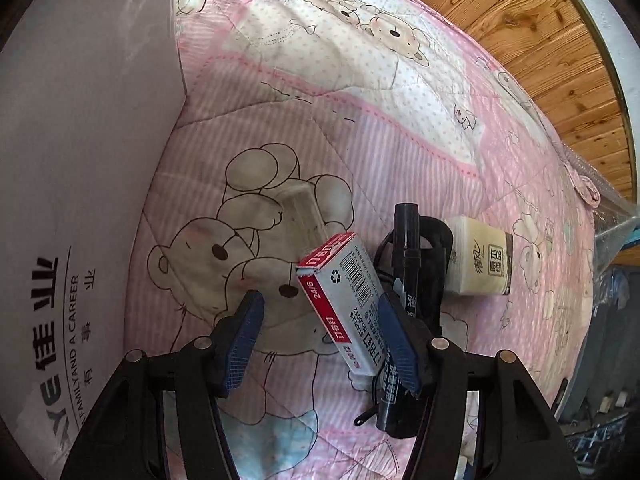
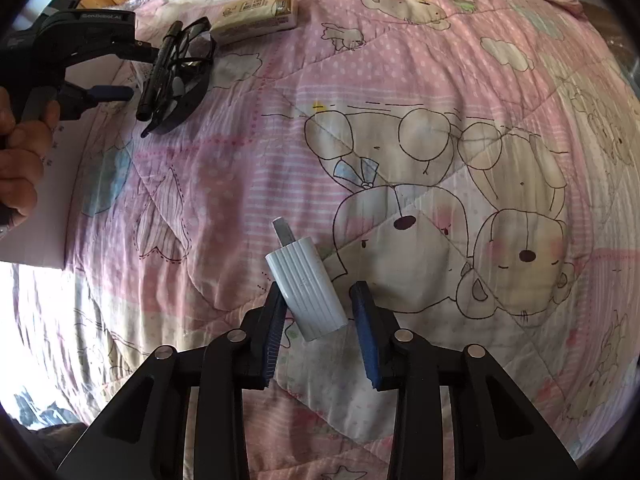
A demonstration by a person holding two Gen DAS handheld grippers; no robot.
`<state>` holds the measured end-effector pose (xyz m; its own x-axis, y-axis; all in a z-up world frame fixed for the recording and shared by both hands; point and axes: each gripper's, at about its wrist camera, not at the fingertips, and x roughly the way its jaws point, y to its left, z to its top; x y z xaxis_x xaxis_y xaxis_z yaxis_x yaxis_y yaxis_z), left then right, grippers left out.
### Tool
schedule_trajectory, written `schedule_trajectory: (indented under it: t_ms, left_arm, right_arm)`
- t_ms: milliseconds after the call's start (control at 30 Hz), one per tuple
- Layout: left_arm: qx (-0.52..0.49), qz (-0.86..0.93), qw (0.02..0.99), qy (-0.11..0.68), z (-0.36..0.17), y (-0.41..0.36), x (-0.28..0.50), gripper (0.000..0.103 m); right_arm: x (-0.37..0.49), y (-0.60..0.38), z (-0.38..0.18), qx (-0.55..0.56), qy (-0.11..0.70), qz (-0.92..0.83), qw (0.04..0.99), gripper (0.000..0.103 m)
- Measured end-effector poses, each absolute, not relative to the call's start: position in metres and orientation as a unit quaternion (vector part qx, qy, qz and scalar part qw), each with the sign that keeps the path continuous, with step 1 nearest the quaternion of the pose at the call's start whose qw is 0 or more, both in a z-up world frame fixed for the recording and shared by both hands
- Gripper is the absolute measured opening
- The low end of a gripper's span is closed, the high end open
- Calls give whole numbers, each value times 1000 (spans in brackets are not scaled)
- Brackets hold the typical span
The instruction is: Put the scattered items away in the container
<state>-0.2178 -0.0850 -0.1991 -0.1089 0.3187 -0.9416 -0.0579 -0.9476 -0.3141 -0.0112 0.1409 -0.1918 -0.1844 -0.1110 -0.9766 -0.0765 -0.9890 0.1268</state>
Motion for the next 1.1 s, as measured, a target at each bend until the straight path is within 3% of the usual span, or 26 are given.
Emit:
schedule_trajectory:
  t_ms: [100,267,333,667,1100]
  left_arm:
    - [-650,745,127,-77,-200,-75,-222,58]
    - [-640,754,137,-59,-195,-70,-225,31]
    - [-641,751,143,-69,-191,-74,-225,27]
    - [-650,737,141,-118,-173,-111,-208,27]
    - [-625,755,185,-77,-137,-122,-152,26]
  right_arm:
    - [-9,145,-192,637,-84,-766,7,27]
    - [-5,154,-190,635,-111,-764,5,24]
    - [-3,160,-189,634,-134,-761,4,23]
    - [14,163,-180,629,-201,-751,1,22]
    - [11,160,-165,609,-247,-754,4,22]
